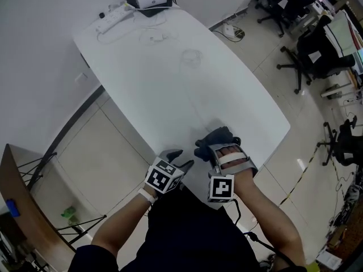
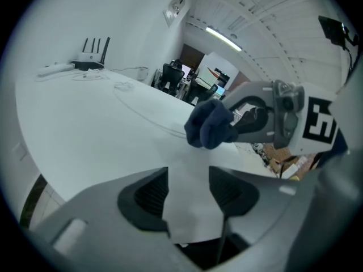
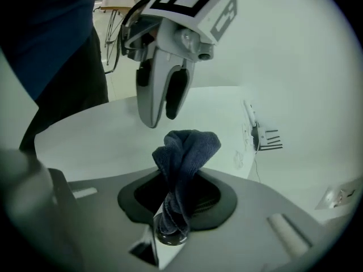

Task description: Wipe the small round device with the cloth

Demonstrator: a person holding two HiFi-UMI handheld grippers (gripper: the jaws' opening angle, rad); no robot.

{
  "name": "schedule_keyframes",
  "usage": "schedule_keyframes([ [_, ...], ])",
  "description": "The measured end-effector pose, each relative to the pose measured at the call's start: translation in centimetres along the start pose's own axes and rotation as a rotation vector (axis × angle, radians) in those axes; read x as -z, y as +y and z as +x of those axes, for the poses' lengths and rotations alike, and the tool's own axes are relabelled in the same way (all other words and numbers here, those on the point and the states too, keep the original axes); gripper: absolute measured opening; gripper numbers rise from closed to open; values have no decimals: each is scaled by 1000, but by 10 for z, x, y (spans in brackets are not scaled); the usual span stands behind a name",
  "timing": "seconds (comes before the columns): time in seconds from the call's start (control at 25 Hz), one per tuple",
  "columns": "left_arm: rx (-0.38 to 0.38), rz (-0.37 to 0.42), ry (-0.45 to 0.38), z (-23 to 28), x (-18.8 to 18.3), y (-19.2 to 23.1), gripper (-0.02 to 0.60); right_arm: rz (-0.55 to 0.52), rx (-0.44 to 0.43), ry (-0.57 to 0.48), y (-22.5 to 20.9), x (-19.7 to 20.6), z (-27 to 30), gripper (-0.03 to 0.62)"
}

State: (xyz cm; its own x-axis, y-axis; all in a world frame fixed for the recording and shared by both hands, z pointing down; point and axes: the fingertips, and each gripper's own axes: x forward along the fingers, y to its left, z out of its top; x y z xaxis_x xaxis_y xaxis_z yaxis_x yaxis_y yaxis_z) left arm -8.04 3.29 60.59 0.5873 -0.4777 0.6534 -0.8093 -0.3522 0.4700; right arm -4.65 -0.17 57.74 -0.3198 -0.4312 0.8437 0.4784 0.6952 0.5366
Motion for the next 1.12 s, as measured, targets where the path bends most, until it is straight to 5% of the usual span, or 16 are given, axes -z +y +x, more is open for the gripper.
schedule_keyframes([
  [0.16,29,14,4,6,-3,-11,225,234,23,-8,-35,27,8,95],
  [0.4,56,15,26,8,-4,-21,225,929,-42,-44,-76,105,14,95],
  [0.56,53,8,47,9,0,-16,225,1375,-86,-104,-60,162,19,95],
  [0.8,71,15,71,15,0,-20,225,2011,-162,-278,1,190,11,95],
  [0.92,88,37,76,20,-7,-28,225,2194,-172,-326,31,185,4,95],
  [1.12,118,79,90,29,-15,-44,225,2301,-225,-377,65,157,-6,95],
])
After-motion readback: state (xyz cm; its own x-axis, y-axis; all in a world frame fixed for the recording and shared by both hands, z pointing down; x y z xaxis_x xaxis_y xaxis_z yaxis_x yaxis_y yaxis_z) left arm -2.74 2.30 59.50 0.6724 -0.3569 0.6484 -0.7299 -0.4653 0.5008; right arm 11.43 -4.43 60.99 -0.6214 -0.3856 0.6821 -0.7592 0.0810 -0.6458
